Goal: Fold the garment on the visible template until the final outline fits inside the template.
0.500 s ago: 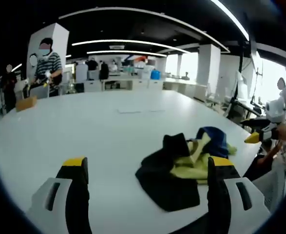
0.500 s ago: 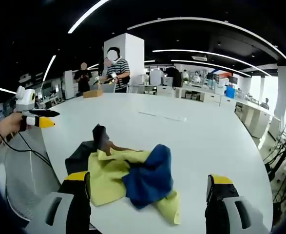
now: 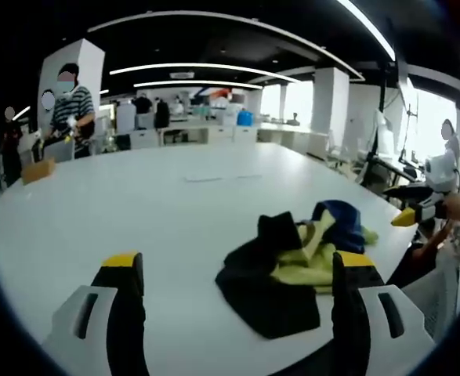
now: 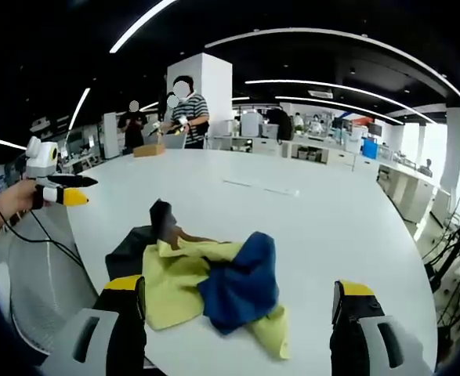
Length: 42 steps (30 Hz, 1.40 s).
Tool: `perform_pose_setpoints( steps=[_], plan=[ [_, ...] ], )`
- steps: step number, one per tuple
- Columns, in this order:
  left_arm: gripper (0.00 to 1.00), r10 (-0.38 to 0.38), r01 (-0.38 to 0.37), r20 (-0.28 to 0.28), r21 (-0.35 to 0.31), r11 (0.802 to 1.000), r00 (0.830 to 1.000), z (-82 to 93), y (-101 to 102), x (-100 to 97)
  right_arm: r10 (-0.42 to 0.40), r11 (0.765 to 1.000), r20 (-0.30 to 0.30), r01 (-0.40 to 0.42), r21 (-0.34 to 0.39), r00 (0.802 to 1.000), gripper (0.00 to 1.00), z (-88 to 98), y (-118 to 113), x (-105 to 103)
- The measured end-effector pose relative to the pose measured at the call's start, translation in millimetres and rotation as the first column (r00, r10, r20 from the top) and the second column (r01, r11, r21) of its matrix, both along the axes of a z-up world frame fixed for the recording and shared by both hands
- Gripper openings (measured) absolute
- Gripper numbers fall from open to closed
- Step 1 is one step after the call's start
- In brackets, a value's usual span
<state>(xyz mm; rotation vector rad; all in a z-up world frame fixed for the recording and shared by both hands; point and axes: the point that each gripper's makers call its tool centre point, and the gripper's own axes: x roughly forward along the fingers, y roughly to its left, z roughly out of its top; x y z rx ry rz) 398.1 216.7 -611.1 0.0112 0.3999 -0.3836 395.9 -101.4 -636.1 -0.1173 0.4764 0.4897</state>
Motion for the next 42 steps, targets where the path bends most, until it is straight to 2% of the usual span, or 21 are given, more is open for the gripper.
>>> perform_pose_setpoints(
  steps=[15, 21, 26, 29, 34, 36, 39, 42],
  plan=[
    [0.93, -0.015, 0.015, -0.004, 0.005, 1.0, 1.0, 0.3, -1, 0.6, 0.01, 1.0, 0.019, -0.011, 0.009, 1.0, 0.99, 4.0, 3, 3],
    [0.87, -0.033, 0.033, 0.009, -0.005, 0.999, 0.999, 1.2, -4, 6.1, 0.011, 1.0, 0.037, -0.012, 0.017, 0.999, 0.95, 7.2, 3, 6],
    [0.83, -0.075, 0.074, 0.007, 0.032, 0.997, 0.997, -2.9, -9, 11.4, -0.001, 0.999, 0.037, 0.0, 0.046, 0.999, 0.89, 7.5, 3, 11],
    [0.78, -0.095, 0.095, 0.017, 0.013, 0.995, 0.995, -3.0, -13, 16.2, -0.008, 0.997, 0.039, 0.005, 0.071, 0.999, 0.83, 9.3, 2, 15],
    [0.71, -0.131, 0.131, 0.022, 0.021, 0.991, 0.991, -6.8, -17, 23.5, -0.015, 0.995, 0.033, 0.012, 0.101, 0.999, 0.72, 11.7, 1, 25],
    [0.68, -0.147, 0.147, 0.016, -0.003, 0.989, 0.989, -9.4, -19, 26.0, -0.012, 0.994, 0.033, 0.008, 0.107, 0.999, 0.69, 12.4, 2, 29],
    [0.64, -0.159, 0.16, 0.013, -0.025, 0.987, 0.987, -12.4, -22, 30.0, 0.002, 0.994, 0.029, -0.005, 0.106, 1.0, 0.67, 11.6, 6, 33],
    [0.61, -0.189, 0.189, 0.006, -0.015, 0.982, 0.982, -15.9, -28, 34.9, 0.023, 0.995, 0.026, -0.025, 0.095, 0.999, 0.65, 9.7, 11, 37]
  ],
)
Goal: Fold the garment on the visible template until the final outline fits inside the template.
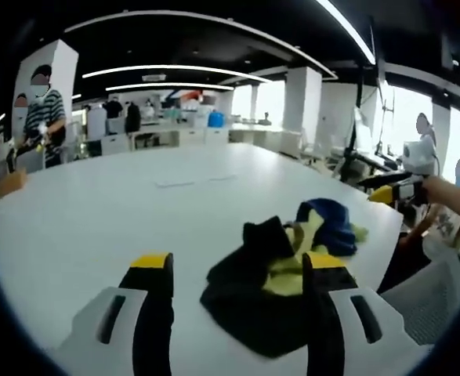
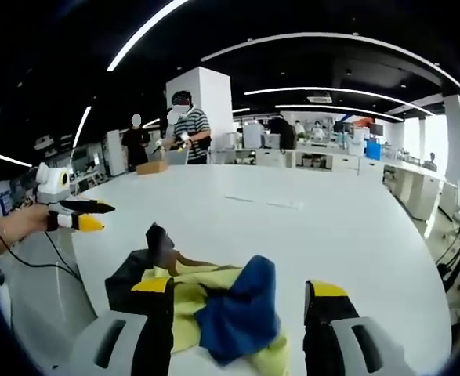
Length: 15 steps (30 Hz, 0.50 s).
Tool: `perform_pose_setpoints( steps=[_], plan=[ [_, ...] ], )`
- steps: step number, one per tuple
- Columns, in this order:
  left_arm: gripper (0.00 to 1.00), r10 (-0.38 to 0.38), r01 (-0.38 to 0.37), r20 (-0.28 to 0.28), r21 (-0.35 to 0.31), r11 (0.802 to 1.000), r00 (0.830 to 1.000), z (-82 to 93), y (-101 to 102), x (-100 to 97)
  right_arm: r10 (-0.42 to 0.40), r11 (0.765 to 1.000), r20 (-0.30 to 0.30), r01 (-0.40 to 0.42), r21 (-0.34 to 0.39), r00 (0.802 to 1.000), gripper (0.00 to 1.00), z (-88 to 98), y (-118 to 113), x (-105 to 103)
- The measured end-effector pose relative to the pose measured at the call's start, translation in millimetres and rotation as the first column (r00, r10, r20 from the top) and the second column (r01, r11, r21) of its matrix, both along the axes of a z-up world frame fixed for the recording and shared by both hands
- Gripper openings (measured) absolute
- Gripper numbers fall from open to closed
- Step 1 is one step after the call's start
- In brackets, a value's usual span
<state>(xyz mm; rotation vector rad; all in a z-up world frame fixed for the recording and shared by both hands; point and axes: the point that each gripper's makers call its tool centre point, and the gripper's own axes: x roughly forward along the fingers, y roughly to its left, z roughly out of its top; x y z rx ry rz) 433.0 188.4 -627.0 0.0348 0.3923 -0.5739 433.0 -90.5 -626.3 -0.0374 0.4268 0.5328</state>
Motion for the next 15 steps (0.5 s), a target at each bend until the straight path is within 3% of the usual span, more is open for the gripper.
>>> perform_pose_setpoints(
  steps=[15],
  plan=[
    [0.49, -0.082, 0.082, -0.018, -0.004, 0.997, 0.996, -9.3, -24, 23.1, 0.079, 0.996, -0.043, -0.081, -0.038, 0.996, 0.46, -18.0, 22, 25]
  ],
)
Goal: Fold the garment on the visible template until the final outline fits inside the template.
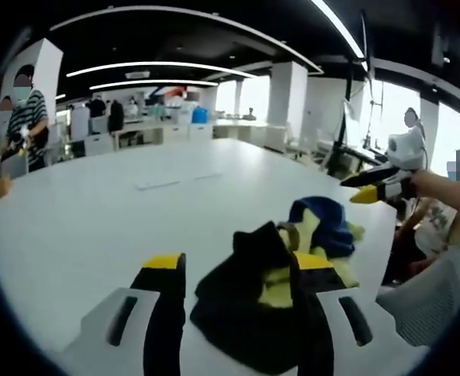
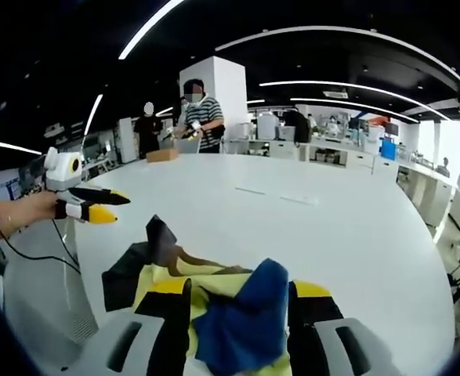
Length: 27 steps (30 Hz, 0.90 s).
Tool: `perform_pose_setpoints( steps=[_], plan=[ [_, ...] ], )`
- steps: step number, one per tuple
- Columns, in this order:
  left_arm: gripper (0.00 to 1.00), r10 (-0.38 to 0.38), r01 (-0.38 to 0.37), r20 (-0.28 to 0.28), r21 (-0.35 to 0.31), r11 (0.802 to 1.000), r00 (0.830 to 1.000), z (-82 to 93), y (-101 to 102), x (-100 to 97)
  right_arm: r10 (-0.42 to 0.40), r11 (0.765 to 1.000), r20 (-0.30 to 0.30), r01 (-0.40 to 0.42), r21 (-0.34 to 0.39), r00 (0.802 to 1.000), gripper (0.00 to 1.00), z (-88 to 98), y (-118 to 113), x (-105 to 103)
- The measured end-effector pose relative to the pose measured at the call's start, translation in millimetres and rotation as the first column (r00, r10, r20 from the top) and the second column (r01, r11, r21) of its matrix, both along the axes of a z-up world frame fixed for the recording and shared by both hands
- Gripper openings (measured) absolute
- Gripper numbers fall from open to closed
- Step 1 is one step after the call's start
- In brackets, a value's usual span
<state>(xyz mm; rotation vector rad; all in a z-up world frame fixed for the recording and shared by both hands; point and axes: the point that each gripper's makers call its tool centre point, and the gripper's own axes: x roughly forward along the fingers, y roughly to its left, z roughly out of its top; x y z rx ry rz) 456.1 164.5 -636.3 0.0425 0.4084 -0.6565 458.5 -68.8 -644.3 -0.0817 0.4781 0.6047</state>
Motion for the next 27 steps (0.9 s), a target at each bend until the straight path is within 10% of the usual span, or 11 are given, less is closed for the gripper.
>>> perform_pose_setpoints(
  steps=[14, 27],
  plan=[
    [0.39, -0.049, 0.049, -0.037, -0.003, 0.999, 0.998, -17.7, -15, 17.2, -0.009, 1.0, -0.073, 0.009, 0.001, 0.997, 0.36, -19.6, 25, 26],
    [0.33, -0.092, 0.093, -0.059, -0.001, 0.996, 0.994, -31.4, -30, 23.1, -0.19, 0.98, -0.119, 0.18, -0.088, 0.975, 0.33, -32.0, 16, 64]
  ],
)
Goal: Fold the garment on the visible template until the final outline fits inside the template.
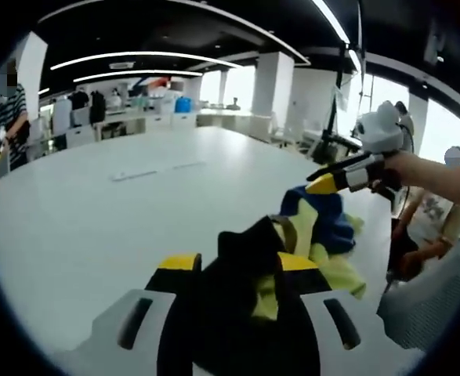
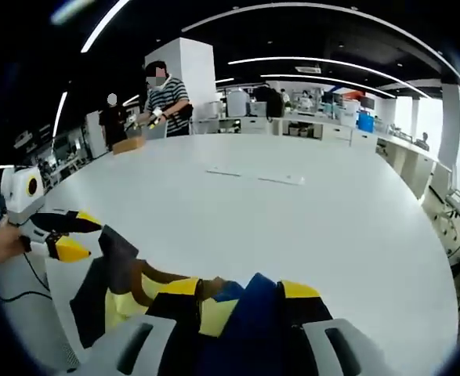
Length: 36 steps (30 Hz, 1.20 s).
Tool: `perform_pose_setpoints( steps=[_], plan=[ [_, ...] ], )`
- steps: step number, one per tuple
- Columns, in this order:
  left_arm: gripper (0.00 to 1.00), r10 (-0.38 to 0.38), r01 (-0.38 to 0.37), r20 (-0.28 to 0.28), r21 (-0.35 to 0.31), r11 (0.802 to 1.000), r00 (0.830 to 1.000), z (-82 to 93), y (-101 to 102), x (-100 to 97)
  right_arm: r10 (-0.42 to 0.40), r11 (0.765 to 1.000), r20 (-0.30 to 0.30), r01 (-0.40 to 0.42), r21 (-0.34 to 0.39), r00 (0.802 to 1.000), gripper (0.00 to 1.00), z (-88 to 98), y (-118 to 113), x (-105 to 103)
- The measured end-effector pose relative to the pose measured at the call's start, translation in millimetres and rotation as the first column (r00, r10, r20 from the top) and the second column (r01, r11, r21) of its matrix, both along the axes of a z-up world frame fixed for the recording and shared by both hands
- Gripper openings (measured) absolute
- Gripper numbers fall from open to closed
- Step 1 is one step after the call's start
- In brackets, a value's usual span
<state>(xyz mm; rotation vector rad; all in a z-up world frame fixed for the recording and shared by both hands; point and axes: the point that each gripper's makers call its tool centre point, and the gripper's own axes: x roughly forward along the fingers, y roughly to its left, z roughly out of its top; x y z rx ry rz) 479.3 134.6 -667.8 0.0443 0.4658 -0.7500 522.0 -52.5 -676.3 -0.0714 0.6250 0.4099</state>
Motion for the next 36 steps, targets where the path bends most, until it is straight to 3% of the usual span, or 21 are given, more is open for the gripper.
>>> perform_pose_setpoints(
  steps=[7, 12, 14, 19, 27, 33, 36],
  plan=[
    [0.27, -0.014, 0.014, -0.018, -0.002, 1.0, 1.0, -7.3, -5, 3.8, -0.02, 0.997, -0.04, 0.017, -0.071, 0.999, 0.25, -17.0, 2, 7],
    [0.06, -0.028, 0.027, -0.072, -0.008, 1.0, 0.997, -17.2, -5, 3.8, -0.033, 0.991, -0.063, 0.024, -0.134, 0.997, 0.15, -28.5, -6, 8],
    [0.03, -0.024, 0.023, -0.082, -0.017, 1.0, 0.996, -19.0, -3, 5.3, -0.035, 0.988, -0.079, 0.023, -0.154, 0.996, 0.12, -32.6, -9, 7],
    [0.0, -0.041, 0.04, -0.083, -0.009, 0.999, 0.996, -20.3, -4, 5.3, -0.075, 0.988, -0.095, 0.061, -0.139, 0.993, 0.01, -36.0, -16, 7],
    [0.0, -0.045, 0.041, -0.112, -0.04, 0.998, 0.993, -18.8, -4, 4.2, -0.097, 0.989, -0.096, 0.085, -0.124, 0.991, 0.0, -34.0, -20, 5],
    [0.0, -0.036, 0.03, -0.074, -0.073, 0.997, 0.997, -0.4, -5, 0.4, -0.089, 0.992, -0.069, 0.083, -0.091, 0.994, 0.0, -15.0, -22, 0],
    [0.0, -0.032, 0.03, -0.038, -0.039, 0.999, 0.999, 6.8, -3, -3.6, -0.082, 0.993, -0.051, 0.077, -0.09, 0.995, 0.0, -4.7, -27, -4]
  ],
)
